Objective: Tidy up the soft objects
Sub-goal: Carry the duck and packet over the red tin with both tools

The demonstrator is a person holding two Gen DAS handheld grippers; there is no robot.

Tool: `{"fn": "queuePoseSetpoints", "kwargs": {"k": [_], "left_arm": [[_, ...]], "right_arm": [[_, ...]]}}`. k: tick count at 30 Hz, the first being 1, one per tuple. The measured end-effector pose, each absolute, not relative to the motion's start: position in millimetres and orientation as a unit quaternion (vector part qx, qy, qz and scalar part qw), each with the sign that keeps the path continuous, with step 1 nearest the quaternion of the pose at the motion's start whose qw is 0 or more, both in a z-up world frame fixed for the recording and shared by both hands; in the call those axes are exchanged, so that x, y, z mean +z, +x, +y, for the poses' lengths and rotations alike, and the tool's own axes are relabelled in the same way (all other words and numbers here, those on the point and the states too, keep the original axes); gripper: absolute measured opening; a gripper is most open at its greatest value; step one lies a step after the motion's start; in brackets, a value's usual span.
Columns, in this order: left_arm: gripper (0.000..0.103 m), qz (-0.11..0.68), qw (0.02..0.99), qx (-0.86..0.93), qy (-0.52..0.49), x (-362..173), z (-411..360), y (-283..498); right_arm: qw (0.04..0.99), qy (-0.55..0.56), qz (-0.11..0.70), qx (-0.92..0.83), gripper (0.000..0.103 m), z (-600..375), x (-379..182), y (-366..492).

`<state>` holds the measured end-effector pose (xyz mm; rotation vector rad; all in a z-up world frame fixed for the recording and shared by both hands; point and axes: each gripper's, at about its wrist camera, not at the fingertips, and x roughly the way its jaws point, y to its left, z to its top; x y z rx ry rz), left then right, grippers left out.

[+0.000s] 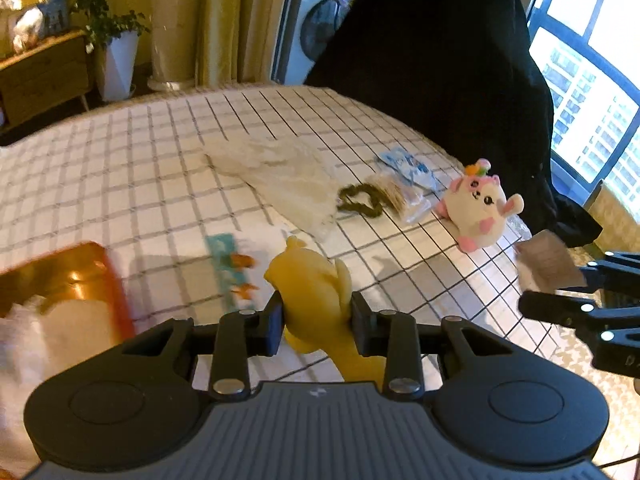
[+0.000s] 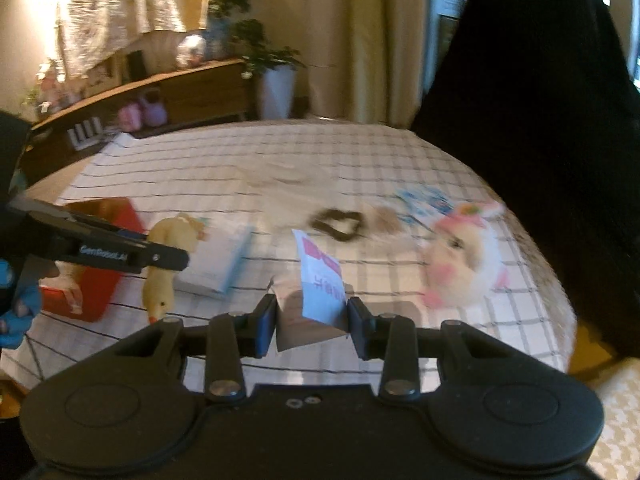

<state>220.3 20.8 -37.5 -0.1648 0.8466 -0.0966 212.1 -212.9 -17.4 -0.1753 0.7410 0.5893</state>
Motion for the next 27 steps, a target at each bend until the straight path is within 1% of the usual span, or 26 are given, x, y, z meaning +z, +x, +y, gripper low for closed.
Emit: {"fn": "queuePoseSetpoints", "kwargs": {"k": [4, 11, 21, 27], "left_arm": [[0.033, 0.399, 0.913, -0.038, -0.075, -18, 48, 203], [0.033, 0.389, 0.918, -0.015, -0.067, -2, 96, 186], [0.033, 0.397, 0.917, 0.011, -0.052, -2, 150, 172], [0.033, 0.415, 0.909, 0.018, -0.037, -12, 173, 171]], "right_arm": [[0.878, -0.094, 0.349, 0.313, 0.037, -180, -9, 202], [0.863, -0.113, 0.34, 0.355, 0.037, -121, 0, 186], [0.842, -0.145, 0.342, 0.391, 0.037, -50, -4, 177], [0.831, -0.17, 0.354, 0.393, 0.037, -15, -15, 176]]}}
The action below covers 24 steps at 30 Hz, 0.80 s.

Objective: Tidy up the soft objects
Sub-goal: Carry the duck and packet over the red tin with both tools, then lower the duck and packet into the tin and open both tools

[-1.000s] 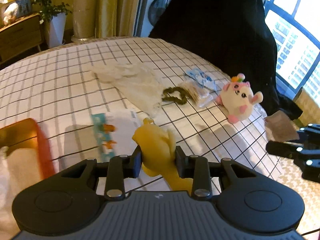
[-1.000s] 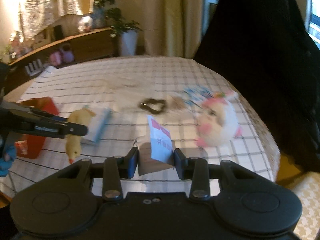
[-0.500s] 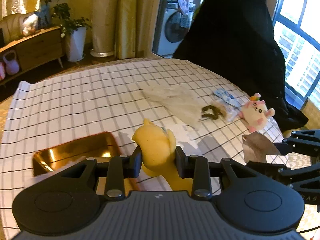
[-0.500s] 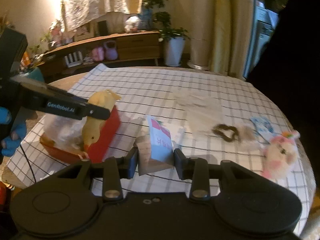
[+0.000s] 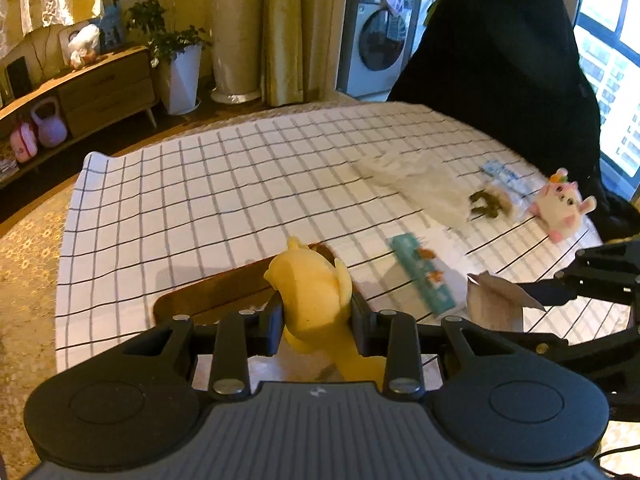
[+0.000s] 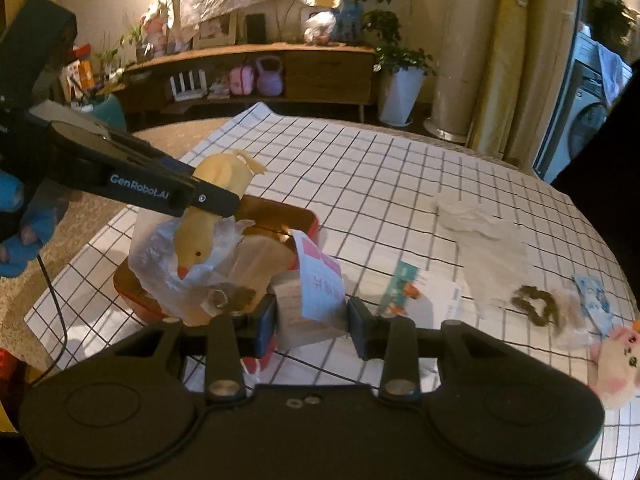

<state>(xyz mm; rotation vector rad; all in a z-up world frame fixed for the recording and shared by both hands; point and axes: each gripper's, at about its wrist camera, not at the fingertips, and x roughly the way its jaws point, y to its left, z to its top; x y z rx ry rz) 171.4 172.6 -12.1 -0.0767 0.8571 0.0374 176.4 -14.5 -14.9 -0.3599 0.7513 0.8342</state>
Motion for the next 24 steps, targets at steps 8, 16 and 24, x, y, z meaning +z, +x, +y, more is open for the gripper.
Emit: {"fn": "queuePoseSetpoints", "kwargs": {"k": [8, 16, 24], "left_arm": [[0.033, 0.436, 0.899, 0.033, -0.035, -32, 203, 171], [0.033, 0.452, 0.891, 0.032, -0.033, -51, 218, 170], [0.033, 0.467, 0.883, 0.036, -0.028, -71, 228, 178]], "right_arm": [[0.823, -0.187, 0.362, 0.395, 0.037, 32, -25, 180], [0.815, -0.204, 0.373, 0.395, 0.037, 69, -40, 191], [0.806, -0.215, 0.385, 0.395, 0.037, 92, -60, 197]]}}
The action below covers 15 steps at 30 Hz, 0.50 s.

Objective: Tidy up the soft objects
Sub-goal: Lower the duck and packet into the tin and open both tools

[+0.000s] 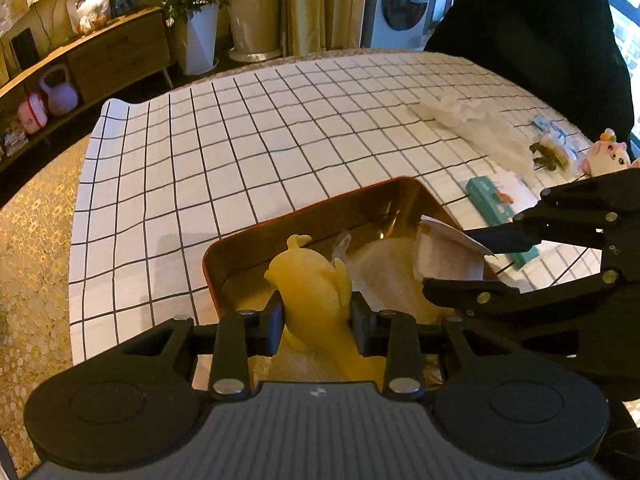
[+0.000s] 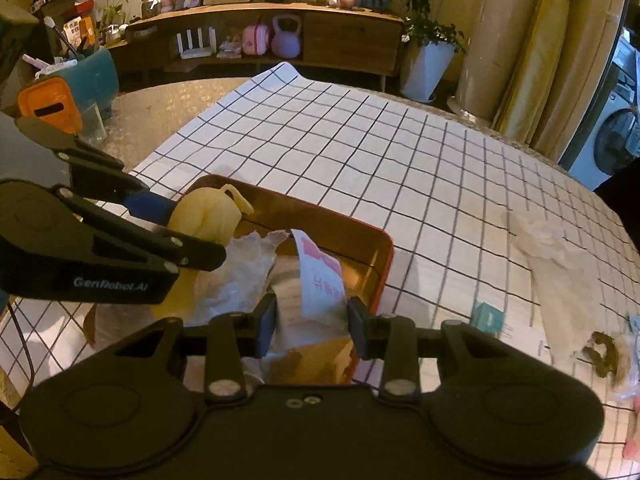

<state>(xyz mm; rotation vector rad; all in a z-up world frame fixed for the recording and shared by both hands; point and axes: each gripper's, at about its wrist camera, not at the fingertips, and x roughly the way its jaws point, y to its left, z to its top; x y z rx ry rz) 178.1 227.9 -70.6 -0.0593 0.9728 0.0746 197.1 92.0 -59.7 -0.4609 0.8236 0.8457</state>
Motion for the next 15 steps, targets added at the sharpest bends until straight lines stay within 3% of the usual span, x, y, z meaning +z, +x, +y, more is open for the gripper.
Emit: {"fn": "queuePoseSetpoints", "kwargs": {"k": [15], "left_arm": [[0.036, 0.486, 0.873, 0.03, -0.033, -92, 227, 190]], "right_arm": [[0.793, -0.244, 0.391, 0.399, 0.041, 111, -81, 195]]}}
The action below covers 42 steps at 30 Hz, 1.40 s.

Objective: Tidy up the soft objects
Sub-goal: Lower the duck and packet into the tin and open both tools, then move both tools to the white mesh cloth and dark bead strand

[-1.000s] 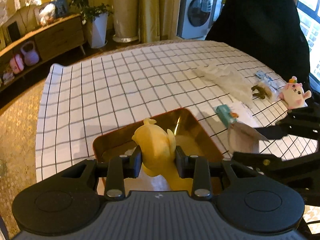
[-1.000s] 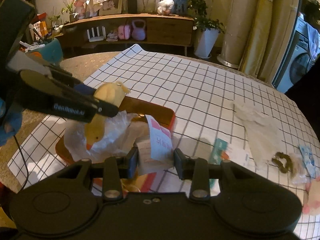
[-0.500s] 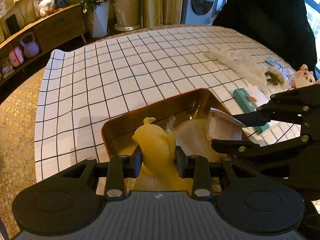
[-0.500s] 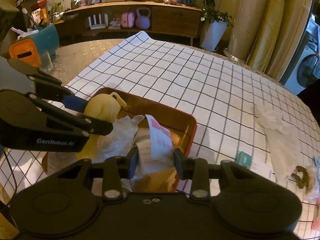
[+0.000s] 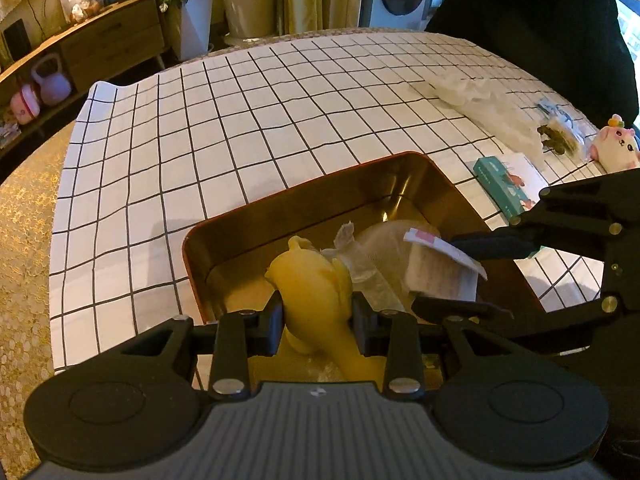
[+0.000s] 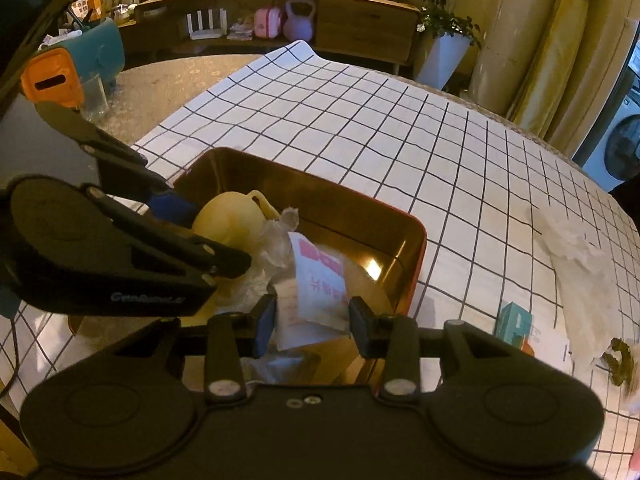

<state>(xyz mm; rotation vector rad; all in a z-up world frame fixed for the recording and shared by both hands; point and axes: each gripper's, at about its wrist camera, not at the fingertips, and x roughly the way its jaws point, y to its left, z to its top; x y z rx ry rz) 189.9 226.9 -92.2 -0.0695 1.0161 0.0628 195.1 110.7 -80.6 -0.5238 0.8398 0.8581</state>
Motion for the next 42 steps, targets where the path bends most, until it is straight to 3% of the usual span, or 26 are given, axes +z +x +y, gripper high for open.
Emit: {"fn": "queuePoseSetpoints", "kwargs": {"k": [5, 9, 10, 22, 34, 37, 42], "left_arm": [[0.043, 0.484, 0.874, 0.032, -0.042, -92, 228, 191], [0.068, 0.465, 0.883, 0.036, -0.043, -84, 227, 188], [0.069, 0.461, 0.886, 0.036, -0.044, -81, 227, 188], [0.069, 0.438, 0.896, 0.043, -0.049, -54, 216, 178], [0.069, 0.405, 0.913, 0.022, -0.033, -12, 176, 165], [0.078, 0.398, 0.916, 0.013, -0.036, -4, 162, 165], [0.078, 0.387, 0.921, -0.014, -0.036, 4, 131, 168]], "right_arm": [[0.792, -0.247, 0.389, 0.401, 0.045, 108, -81, 195], [0.793, -0.247, 0.382, 0.404, 0.049, 103, -78, 192], [0.794, -0.247, 0.38, 0.405, 0.053, 102, -78, 191], [0.808, -0.221, 0.356, 0.414, 0.07, 81, -49, 182], [0.826, -0.181, 0.339, 0.413, 0.074, 31, -16, 172], [0.831, -0.172, 0.336, 0.409, 0.074, 12, -11, 173], [0.841, -0.153, 0.333, 0.397, 0.078, -26, -3, 176]]}}
